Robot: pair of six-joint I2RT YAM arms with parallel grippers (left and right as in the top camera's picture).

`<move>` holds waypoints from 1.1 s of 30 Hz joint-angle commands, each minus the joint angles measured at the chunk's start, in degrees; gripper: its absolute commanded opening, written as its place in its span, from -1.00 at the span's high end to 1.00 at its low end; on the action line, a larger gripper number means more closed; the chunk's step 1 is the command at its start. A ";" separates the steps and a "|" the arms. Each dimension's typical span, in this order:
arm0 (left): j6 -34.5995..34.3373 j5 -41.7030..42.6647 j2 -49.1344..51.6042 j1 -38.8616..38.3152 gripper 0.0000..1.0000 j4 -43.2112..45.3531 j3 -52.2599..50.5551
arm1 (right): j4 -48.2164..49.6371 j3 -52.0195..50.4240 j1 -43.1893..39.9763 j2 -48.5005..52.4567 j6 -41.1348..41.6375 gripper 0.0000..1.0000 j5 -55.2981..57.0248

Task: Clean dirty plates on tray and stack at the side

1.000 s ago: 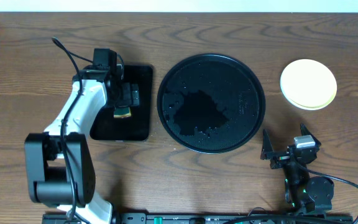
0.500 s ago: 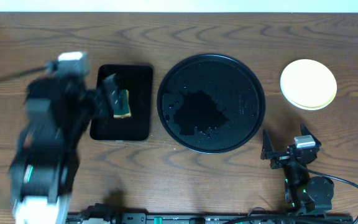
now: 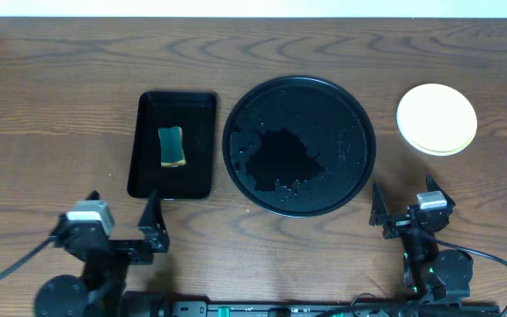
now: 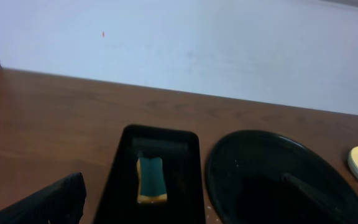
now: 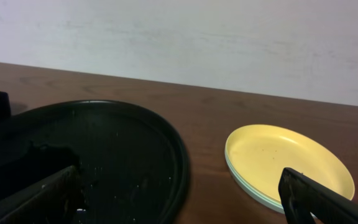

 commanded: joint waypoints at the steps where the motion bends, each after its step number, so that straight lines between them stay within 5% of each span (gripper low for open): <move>1: -4.94 -0.04 -4.55 -0.02 -0.93 6.25 -8.17 | -0.28 -0.07 -0.59 -0.31 0.94 -0.98 0.11; 9: -13.09 0.39 -10.86 -0.24 -0.93 44.92 -28.00 | -0.28 -0.07 -0.59 -0.31 0.94 -0.99 0.11; 13: -14.36 0.39 -10.82 -0.24 -0.93 55.78 -33.59 | -0.28 -0.07 -0.59 -0.31 0.94 -0.99 0.11; 26: -14.25 0.35 -10.84 -0.24 -0.93 47.19 -41.31 | -0.28 -0.07 -0.59 -0.31 0.94 -0.98 0.11; 33: -13.44 0.13 -10.84 -0.24 -0.94 33.31 -41.46 | -0.28 -0.07 -0.59 -0.31 0.94 -0.98 0.11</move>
